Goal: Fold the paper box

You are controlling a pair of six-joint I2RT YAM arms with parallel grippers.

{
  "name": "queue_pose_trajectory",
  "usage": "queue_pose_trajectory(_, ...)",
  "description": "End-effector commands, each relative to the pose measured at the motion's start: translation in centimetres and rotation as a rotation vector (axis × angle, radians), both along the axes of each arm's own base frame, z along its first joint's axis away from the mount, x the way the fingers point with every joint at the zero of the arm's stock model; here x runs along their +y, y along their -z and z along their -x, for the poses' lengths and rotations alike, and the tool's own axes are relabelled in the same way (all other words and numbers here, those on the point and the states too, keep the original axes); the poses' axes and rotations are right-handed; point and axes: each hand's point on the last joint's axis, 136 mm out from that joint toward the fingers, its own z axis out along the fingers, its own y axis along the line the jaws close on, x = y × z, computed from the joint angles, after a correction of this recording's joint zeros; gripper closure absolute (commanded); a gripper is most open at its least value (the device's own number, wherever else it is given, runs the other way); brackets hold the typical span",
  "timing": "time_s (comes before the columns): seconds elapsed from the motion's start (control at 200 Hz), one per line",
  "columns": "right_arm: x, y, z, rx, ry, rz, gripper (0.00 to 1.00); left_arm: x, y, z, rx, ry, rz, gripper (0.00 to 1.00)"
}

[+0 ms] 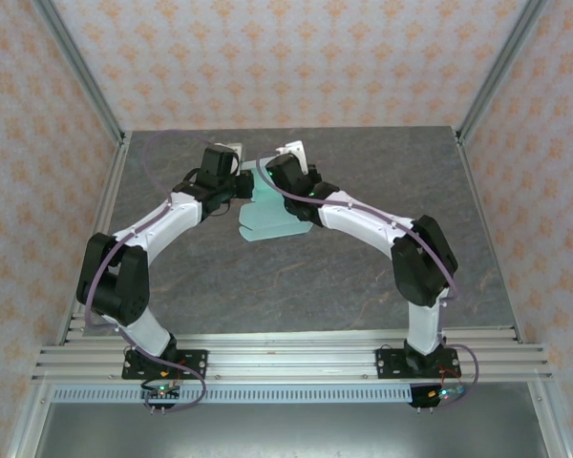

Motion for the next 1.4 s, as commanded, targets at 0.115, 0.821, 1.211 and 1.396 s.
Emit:
queue_pose_trajectory(0.115,-3.6,-0.9,-1.1,-0.053,0.171,0.092,0.81,-0.6,-1.3,1.0,-0.005,0.035,0.006,1.00)
queue_pose_trajectory(0.821,2.6,0.7,3.8,0.199,-0.279,-0.170,0.34,-0.4,-0.2,0.5,0.019,0.011,-0.014,1.00)
queue_pose_trajectory(1.211,1.2,-3.1,7.7,0.248,-0.437,-0.197,0.18,-0.5,-0.4,0.5,0.016,0.018,-0.010,1.00)
queue_pose_trajectory(1.396,-1.6,-5.2,9.8,0.260,-0.514,-0.273,0.16,-0.5,-0.3,0.5,0.018,0.020,-0.014,1.00)
